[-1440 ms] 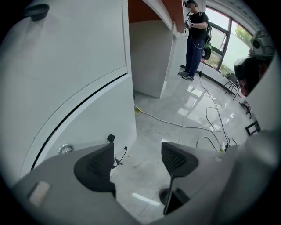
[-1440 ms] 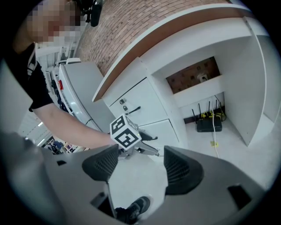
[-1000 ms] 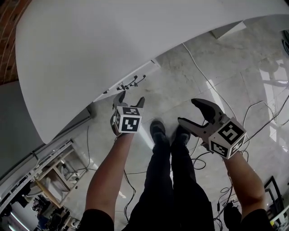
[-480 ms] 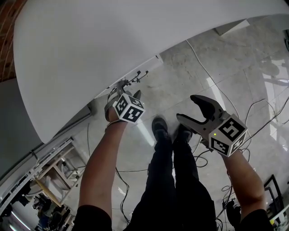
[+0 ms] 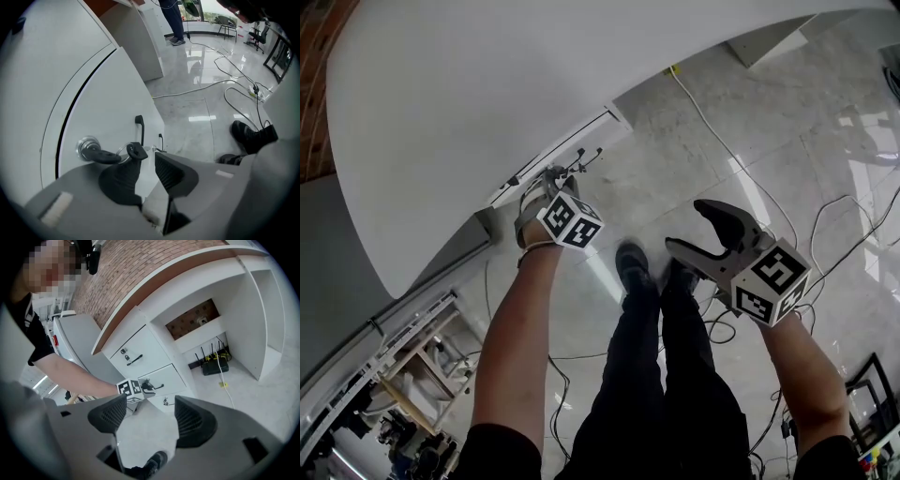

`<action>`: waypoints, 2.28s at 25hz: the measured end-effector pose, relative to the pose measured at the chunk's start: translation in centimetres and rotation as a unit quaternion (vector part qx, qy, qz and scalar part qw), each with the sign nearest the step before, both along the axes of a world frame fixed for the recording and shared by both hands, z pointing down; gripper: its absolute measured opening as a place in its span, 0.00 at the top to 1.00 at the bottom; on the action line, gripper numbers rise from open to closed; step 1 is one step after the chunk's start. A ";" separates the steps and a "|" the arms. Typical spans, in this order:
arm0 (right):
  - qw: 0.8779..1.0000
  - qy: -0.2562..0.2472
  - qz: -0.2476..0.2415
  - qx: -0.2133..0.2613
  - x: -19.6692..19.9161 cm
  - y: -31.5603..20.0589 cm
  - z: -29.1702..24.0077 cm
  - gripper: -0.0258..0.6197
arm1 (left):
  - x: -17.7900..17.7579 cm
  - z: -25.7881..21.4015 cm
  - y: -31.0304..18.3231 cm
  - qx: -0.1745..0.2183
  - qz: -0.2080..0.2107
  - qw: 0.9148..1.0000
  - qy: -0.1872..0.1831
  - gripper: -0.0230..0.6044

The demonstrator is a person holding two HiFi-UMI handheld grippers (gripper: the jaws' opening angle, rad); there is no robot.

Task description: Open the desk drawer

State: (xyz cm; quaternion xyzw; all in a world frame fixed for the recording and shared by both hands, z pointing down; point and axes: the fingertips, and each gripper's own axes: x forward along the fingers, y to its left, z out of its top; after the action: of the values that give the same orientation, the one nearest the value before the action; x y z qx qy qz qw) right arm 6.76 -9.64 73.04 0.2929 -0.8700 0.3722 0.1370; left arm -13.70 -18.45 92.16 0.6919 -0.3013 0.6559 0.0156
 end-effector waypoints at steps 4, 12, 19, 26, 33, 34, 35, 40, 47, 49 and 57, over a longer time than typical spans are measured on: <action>1.000 -0.002 0.010 -0.003 0.7 0.4 0.3 0.46 | -0.1 -0.2 -0.1 -0.002 -0.005 1.000 0.007 0.83; 0.999 -0.010 0.028 -0.014 1.6 1.4 1.0 0.46 | 0.4 -0.4 0.5 0.003 -0.017 1.000 0.007 0.87; 0.999 -0.009 0.027 -0.014 2.2 1.8 0.8 0.46 | 1.4 -0.3 2.0 0.005 -0.023 1.000 0.012 0.88; 0.999 -0.011 0.029 -0.019 2.0 2.5 1.2 0.46 | 2.0 -0.6 3.1 0.007 -0.018 1.000 0.012 0.89; 0.999 -0.016 0.015 -0.024 1.0 3.1 1.1 0.46 | 2.0 -0.7 3.3 0.034 -0.013 0.999 -0.017 0.93; 1.000 -0.015 0.013 -0.023 1.0 3.1 1.1 0.46 | 1.9 -0.7 3.2 0.036 -0.014 0.999 -0.020 0.93; 1.000 -0.014 0.012 -0.022 1.0 3.1 1.2 0.46 | 1.9 -0.8 3.1 0.036 -0.014 0.999 -0.021 0.94; 1.000 -0.008 0.015 -0.024 1.8 3.0 1.4 0.46 | 2.0 -0.8 3.3 0.032 -0.018 0.999 -0.020 0.94; 0.999 -0.014 0.020 -0.027 2.0 2.9 1.6 0.46 | 2.6 -1.3 5.1 0.030 -0.015 0.999 -0.014 0.94; 0.999 -0.013 0.019 -0.030 2.1 3.1 1.9 0.46 | 2.9 -1.3 6.0 0.030 -0.013 0.999 -0.014 0.94; 0.999 -0.013 0.024 -0.038 2.4 3.1 2.4 0.46 | 4.0 -1.5 8.1 0.031 -0.017 0.999 -0.009 0.94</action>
State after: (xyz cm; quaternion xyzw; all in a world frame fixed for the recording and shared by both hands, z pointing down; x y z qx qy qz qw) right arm 9.15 -6.58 75.45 0.3033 -0.8498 0.4117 0.1278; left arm -9.73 -10.33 90.67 0.6811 -0.3333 0.6520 0.0023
